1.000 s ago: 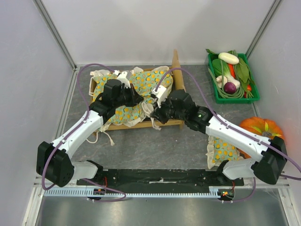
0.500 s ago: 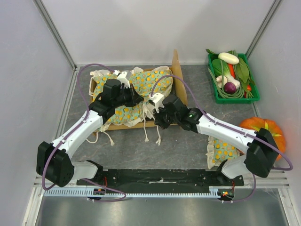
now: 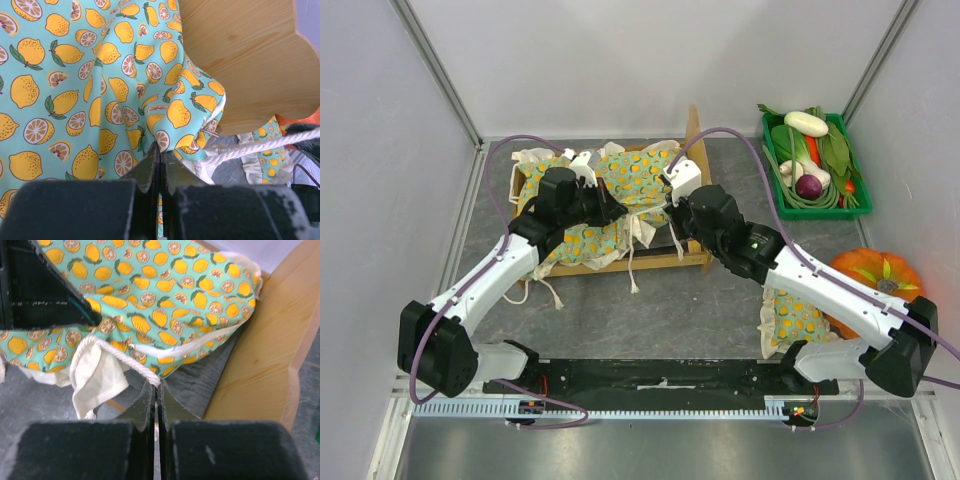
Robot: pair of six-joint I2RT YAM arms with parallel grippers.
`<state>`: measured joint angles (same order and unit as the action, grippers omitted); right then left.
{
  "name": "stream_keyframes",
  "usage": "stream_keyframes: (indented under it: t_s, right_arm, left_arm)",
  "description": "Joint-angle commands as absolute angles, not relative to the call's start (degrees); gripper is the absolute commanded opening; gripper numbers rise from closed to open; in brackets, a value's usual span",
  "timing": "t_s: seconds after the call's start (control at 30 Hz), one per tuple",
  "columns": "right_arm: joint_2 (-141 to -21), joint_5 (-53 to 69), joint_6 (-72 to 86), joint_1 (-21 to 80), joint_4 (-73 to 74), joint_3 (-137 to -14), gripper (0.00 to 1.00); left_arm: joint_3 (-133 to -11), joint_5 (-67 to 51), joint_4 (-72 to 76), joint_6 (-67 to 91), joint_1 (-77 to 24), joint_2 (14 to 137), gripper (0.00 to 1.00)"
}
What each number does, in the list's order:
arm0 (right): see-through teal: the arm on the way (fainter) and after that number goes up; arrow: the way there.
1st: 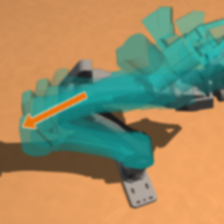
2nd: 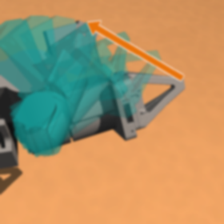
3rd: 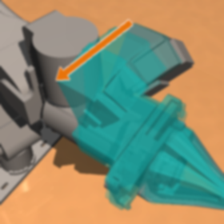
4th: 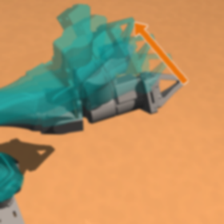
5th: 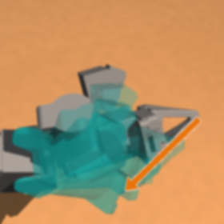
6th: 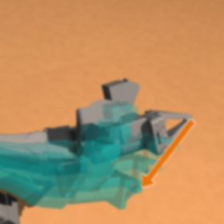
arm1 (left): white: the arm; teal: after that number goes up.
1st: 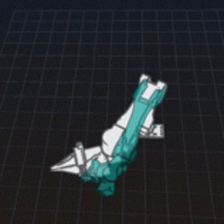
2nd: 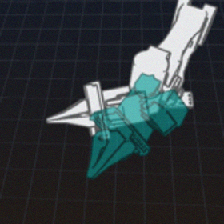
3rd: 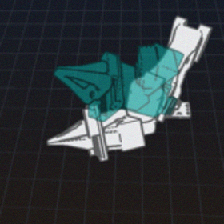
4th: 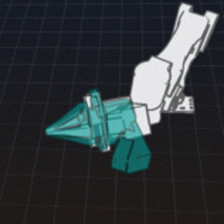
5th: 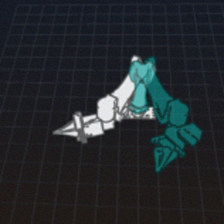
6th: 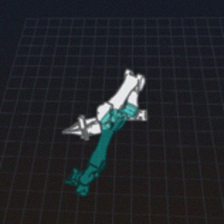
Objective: Set up the pet bed
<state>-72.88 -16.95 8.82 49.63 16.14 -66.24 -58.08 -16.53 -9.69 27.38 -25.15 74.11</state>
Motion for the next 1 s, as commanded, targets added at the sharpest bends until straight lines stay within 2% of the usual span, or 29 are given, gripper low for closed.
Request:
stream_keyframes:
  t_s: [0.0, 0.53, 0.97]
  right_arm:
    - [-75.7, -22.9, 5.4, 49.7, 13.4, -69.3, 0.0]
    - [-78.6, -24.5, 5.1, 49.0, 6.1, -66.0, 0.0]
    - [-78.4, -22.5, 13.7, 49.0, 4.7, -57.5, 0.0]
  left_arm:
    - [-58.0, -18.8, -5.5, 29.4, -24.8, 73.9, 0.02]
    - [-57.4, -20.2, -4.1, 31.0, -24.8, 74.4, 0.02]
    - [-57.4, -20.9, -3.4, 31.4, -24.8, 75.0, 0.02]
